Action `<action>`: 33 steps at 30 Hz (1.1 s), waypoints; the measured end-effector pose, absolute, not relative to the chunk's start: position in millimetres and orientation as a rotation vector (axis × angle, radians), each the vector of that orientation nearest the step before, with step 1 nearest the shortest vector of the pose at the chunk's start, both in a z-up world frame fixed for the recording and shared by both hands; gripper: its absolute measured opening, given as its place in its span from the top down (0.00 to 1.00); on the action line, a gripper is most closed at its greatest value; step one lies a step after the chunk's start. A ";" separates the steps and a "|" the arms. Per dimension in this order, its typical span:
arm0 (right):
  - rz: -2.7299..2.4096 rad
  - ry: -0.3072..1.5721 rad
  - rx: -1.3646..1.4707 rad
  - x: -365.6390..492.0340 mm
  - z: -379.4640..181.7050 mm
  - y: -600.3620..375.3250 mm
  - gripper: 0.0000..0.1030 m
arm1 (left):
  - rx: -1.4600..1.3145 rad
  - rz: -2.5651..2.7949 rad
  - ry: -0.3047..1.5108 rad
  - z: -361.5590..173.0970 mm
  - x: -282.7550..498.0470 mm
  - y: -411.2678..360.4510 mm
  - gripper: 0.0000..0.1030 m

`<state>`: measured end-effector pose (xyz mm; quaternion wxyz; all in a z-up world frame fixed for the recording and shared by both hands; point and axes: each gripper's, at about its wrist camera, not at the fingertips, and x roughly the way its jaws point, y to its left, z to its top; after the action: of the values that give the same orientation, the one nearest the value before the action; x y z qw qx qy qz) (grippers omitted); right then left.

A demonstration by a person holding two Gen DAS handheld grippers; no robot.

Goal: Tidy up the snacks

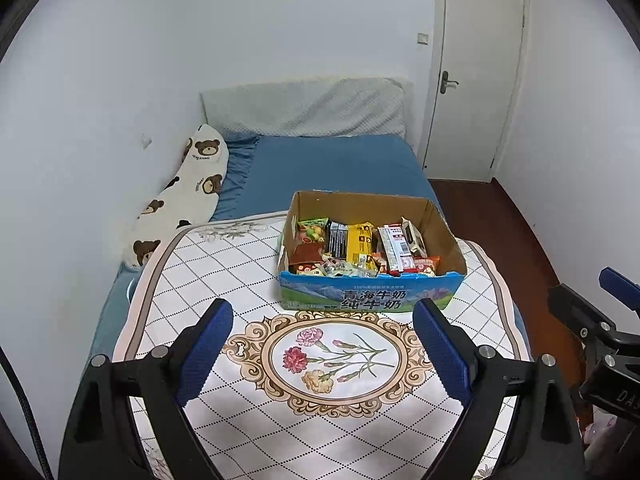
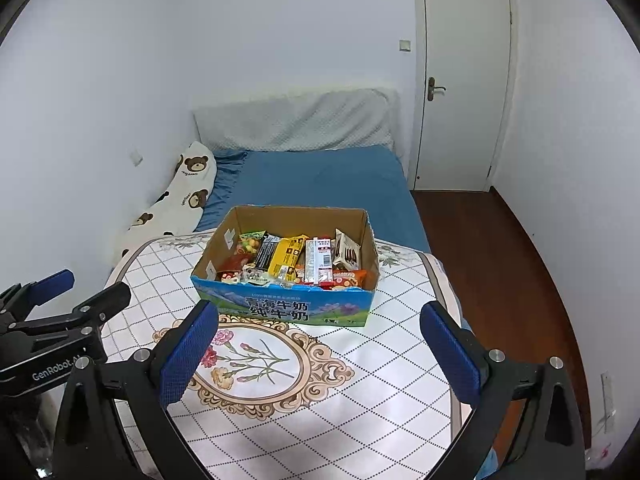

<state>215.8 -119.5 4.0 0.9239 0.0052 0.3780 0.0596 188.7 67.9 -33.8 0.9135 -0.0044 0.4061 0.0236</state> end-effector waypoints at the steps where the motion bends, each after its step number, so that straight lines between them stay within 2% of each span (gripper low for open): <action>1: 0.122 0.778 0.009 217.0 2.9 -119.1 0.00 | -0.010 0.050 0.836 -35.0 189.4 67.4 0.10; 6: 0.090 0.775 -0.012 230.9 -7.8 -119.0 0.00 | -0.003 0.068 0.823 -42.0 205.0 66.5 0.09; 7: 0.084 0.777 -0.015 234.5 -9.2 -118.8 0.00 | -0.002 0.069 0.823 -43.6 210.2 66.8 0.03; 8: 0.079 0.779 -0.014 239.2 -12.1 -119.0 0.00 | -0.002 0.070 0.823 -44.6 213.4 67.1 0.00; 24: 0.015 0.848 0.002 315.1 -60.6 -121.0 0.00 | 0.022 0.086 0.884 -82.0 286.1 68.3 0.00; 33: 0.014 0.878 -0.009 335.4 -76.2 -113.0 0.00 | 0.022 0.078 0.906 -90.5 298.9 67.5 0.00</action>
<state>335.4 -113.0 -76.2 0.9051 -0.0043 0.4251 0.0065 298.9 67.5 -90.5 0.8984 0.0106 0.4374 0.0378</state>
